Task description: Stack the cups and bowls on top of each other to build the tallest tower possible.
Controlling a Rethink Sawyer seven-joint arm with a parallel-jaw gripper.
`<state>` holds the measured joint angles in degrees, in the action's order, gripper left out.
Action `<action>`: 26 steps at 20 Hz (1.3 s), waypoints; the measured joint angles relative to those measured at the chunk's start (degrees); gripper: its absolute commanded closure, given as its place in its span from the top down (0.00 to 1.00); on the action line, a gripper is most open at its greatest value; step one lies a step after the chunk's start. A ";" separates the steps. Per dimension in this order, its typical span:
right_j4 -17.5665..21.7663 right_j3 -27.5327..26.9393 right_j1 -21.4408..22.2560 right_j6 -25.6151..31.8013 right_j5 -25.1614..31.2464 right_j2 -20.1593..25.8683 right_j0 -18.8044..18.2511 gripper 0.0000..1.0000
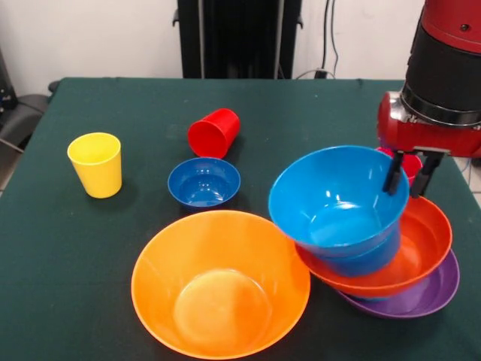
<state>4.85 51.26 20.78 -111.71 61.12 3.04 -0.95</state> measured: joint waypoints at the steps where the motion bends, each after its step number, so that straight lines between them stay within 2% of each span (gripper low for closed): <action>1: 0.00 -0.02 -0.02 0.00 -0.02 -0.20 0.10 1.00; 11: -2.47 -0.17 0.08 -0.72 0.00 -3.50 2.15 1.00; 26: -5.94 -0.18 0.07 -3.17 0.00 -6.14 2.56 1.00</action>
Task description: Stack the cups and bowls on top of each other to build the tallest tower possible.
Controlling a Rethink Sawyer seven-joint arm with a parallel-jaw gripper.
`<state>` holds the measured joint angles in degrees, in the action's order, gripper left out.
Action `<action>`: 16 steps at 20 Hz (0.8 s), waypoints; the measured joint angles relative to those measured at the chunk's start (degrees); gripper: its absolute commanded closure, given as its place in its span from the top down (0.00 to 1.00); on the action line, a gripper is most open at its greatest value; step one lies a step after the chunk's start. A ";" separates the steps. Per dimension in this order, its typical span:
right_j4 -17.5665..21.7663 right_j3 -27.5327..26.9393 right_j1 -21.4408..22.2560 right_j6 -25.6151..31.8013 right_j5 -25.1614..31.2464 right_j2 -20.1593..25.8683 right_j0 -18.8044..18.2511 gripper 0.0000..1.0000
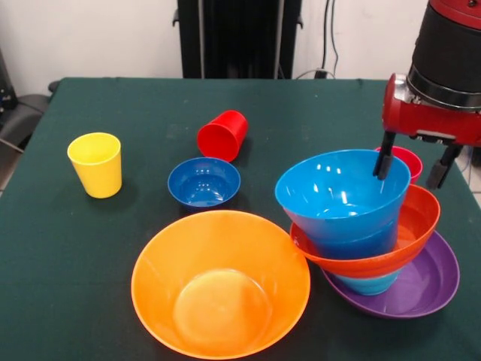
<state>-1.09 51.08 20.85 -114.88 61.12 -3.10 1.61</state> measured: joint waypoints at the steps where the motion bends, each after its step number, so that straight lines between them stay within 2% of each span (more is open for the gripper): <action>1: -0.07 0.00 -0.02 0.00 0.00 -0.08 0.01 1.00; 11: -0.75 -2.78 -3.07 -0.04 -1.36 -0.42 0.65 1.00; 16: -1.47 -5.95 -5.81 -0.95 -1.36 -1.29 2.20 1.00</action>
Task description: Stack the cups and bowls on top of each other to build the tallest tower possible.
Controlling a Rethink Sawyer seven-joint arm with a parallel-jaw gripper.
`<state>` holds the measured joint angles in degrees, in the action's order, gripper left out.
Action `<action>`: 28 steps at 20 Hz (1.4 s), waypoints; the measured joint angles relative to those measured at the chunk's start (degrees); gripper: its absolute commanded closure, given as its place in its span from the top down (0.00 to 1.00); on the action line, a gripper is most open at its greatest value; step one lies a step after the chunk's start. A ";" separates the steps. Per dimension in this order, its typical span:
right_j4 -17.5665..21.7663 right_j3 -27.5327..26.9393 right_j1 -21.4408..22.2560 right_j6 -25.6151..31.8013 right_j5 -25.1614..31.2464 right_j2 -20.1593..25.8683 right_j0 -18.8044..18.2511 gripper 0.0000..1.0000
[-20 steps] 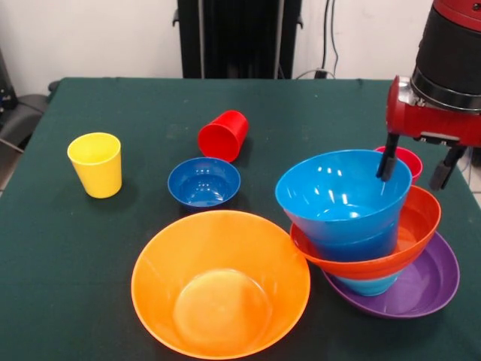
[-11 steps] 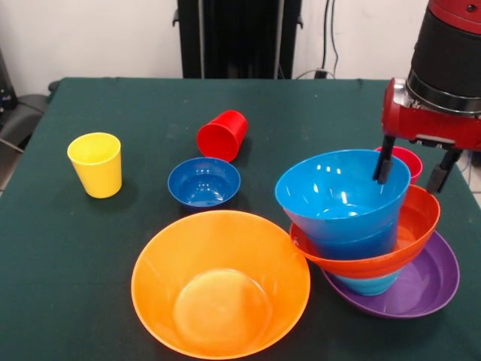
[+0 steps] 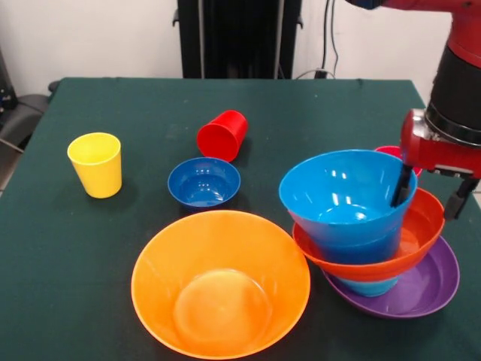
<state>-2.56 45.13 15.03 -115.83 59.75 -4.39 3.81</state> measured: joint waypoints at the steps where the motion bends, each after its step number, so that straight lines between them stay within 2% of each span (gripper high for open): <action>1: -0.15 -0.49 -0.37 -0.18 0.00 -0.12 0.27 1.00; 5: -1.00 -3.28 -2.22 -1.19 0.00 -0.63 1.54 1.00; 13: -1.81 -5.13 -3.59 -2.75 0.00 -1.95 2.83 1.00; 24: -3.37 -5.45 -4.22 -3.04 0.01 -3.05 3.15 1.00; 28: -3.78 -4.32 -2.89 -3.04 0.00 -3.13 3.16 1.00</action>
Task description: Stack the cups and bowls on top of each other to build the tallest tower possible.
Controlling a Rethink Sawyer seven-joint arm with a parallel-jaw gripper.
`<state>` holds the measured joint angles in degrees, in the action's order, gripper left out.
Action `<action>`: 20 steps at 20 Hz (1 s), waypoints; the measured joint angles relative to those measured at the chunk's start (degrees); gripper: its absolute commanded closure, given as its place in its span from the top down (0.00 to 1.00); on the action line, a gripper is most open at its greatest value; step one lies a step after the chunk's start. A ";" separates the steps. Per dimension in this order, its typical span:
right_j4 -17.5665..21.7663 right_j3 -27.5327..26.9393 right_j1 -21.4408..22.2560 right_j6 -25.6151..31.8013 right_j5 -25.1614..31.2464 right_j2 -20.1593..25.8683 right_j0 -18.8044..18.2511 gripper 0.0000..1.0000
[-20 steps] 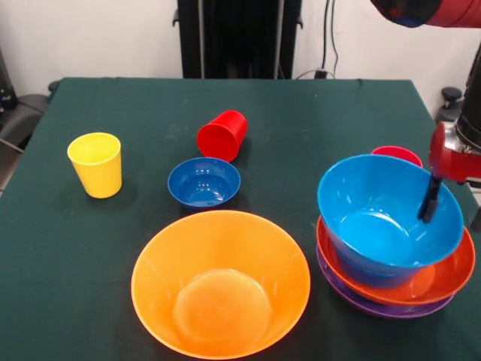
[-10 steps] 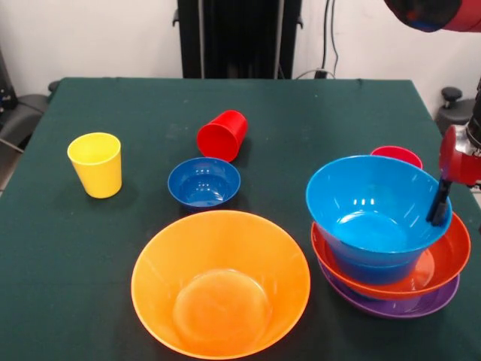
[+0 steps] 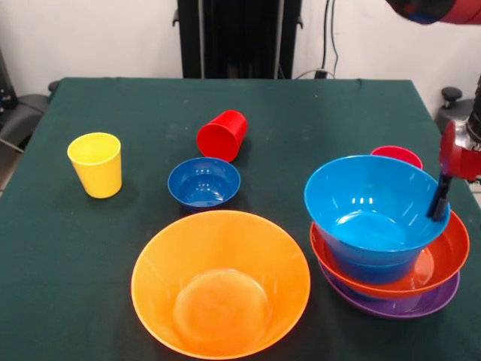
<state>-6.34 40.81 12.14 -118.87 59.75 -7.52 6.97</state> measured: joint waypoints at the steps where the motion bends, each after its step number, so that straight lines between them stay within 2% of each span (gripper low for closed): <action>1: -0.10 0.77 0.79 0.00 0.00 0.00 0.00 1.00; 5: -0.46 4.84 4.95 0.00 -0.02 -0.04 -0.04 1.00; 10: -1.40 11.03 12.32 0.00 0.04 -0.19 -0.39 1.00; 20: -1.78 14.40 23.44 0.00 2.77 -0.21 -3.74 1.00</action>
<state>-8.12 55.21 35.59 -118.87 62.53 -7.73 3.23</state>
